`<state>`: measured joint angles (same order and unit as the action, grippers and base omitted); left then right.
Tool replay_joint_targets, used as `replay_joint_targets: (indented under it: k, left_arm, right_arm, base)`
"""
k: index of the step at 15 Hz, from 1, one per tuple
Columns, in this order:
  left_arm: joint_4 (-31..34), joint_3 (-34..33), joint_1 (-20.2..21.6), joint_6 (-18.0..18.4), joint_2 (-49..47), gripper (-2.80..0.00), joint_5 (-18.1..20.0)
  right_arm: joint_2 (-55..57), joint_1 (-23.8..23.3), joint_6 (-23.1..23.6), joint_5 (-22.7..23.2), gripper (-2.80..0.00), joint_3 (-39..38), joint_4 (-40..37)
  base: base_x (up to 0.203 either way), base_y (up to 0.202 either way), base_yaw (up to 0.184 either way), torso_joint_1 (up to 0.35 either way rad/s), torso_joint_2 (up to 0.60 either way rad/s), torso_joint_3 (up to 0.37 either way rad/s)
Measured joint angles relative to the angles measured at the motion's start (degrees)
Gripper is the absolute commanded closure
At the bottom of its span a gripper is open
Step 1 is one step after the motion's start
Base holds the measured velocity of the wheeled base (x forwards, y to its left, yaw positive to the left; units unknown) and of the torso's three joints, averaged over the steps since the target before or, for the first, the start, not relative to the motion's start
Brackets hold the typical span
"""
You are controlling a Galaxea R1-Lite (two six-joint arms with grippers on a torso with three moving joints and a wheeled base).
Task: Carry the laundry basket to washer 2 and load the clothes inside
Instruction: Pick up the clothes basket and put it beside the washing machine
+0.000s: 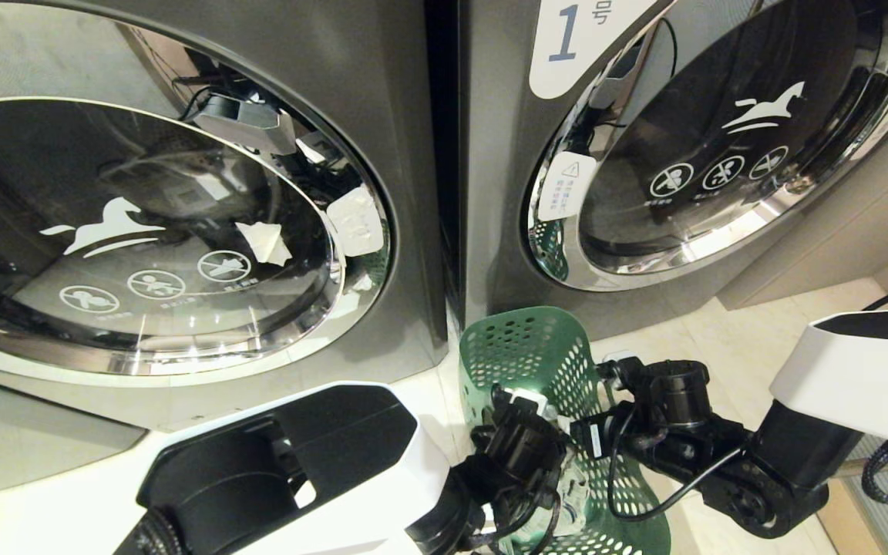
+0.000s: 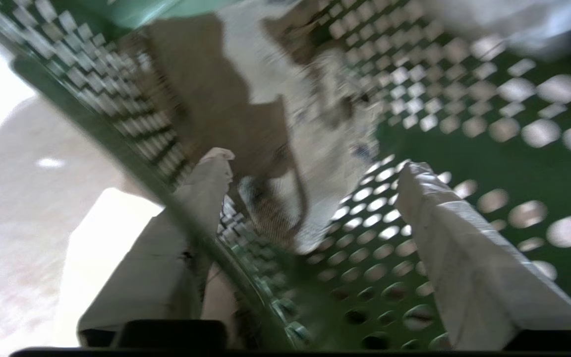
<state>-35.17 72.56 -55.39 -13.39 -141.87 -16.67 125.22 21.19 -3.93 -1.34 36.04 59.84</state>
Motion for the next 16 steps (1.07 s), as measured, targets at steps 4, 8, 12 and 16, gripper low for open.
replay_joint_targets:
  k: [4, 8, 12, 16]
  left_arm:
    - [1.6, -3.1, 1.1, 2.8, -0.2, -2.80, -7.5]
    - [2.4, -3.3, 1.6, 2.6, 1.4, -2.80, -10.7]
    - [3.5, -5.2, 1.3, 2.5, 6.4, -2.80, -10.5]
    - [5.5, -9.9, 1.2, 2.3, 10.4, -2.80, -10.7]
  right_arm:
    - [-0.8, 0.0, -0.1, 0.0, -2.80, -1.5, 0.1]
    - [-1.7, 0.0, -0.1, 0.0, -2.80, -2.8, 0.1]
    - [-2.2, 0.0, -0.1, -0.1, -2.80, -3.2, 0.1]
    - [-2.7, 0.1, 0.0, -0.1, -2.80, -3.2, 0.1]
  base:
    - [0.000, 0.000, 0.000, 0.000, 0.00, 0.000]
    - [0.000, 0.000, 0.000, 0.000, 0.00, 0.000]
    - [0.000, 0.000, 0.000, 0.000, 0.00, 0.000]
    - [0.000, 0.000, 0.000, 0.000, 0.00, 0.000]
